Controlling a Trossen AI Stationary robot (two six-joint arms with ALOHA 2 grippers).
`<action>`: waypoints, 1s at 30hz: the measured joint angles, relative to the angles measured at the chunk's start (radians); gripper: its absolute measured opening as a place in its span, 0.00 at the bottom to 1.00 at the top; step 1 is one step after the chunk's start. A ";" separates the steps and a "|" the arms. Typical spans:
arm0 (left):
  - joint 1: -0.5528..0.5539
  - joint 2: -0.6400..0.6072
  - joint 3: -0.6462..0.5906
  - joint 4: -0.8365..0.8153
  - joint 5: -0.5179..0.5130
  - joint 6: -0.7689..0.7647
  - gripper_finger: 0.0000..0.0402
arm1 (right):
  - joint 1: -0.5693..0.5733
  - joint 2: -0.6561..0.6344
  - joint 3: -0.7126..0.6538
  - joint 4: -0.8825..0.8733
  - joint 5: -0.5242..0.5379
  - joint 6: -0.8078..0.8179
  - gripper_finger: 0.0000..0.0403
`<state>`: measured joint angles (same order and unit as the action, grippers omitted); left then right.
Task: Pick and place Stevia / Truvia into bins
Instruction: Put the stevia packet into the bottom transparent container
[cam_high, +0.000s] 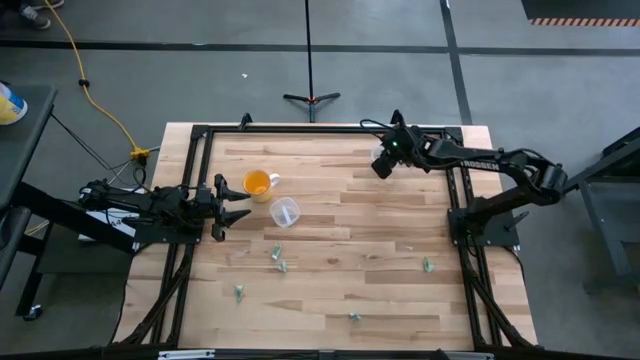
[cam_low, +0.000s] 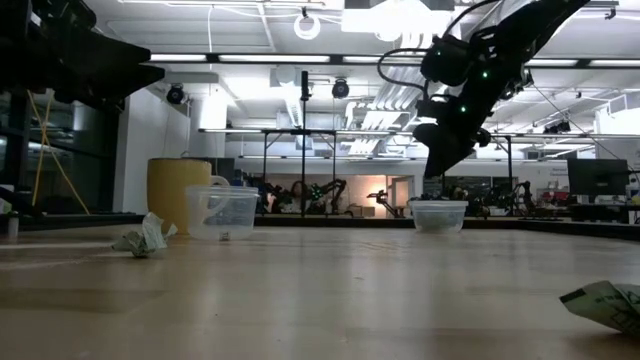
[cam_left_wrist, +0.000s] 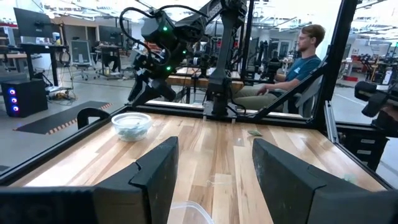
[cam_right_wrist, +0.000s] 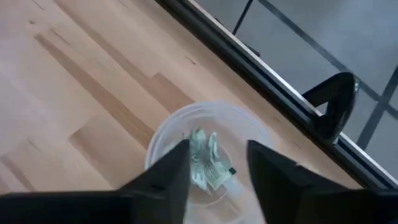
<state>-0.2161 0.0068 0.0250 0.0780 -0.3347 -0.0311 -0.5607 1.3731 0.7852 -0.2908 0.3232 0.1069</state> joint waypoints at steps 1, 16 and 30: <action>0.000 0.000 0.000 0.000 0.000 0.000 0.60 | 0.005 0.000 0.004 -0.014 -0.008 0.011 0.43; 0.000 0.000 0.000 0.000 0.000 0.000 0.60 | 0.332 0.000 0.293 -0.982 -0.286 0.685 0.60; 0.000 0.000 0.000 -0.001 0.000 0.000 0.60 | 0.893 0.000 0.133 -0.936 -0.403 1.271 0.59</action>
<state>-0.2159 0.0071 0.0246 0.0769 -0.3347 -0.0314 0.3324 1.3731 0.9179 -1.2273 -0.0795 1.3780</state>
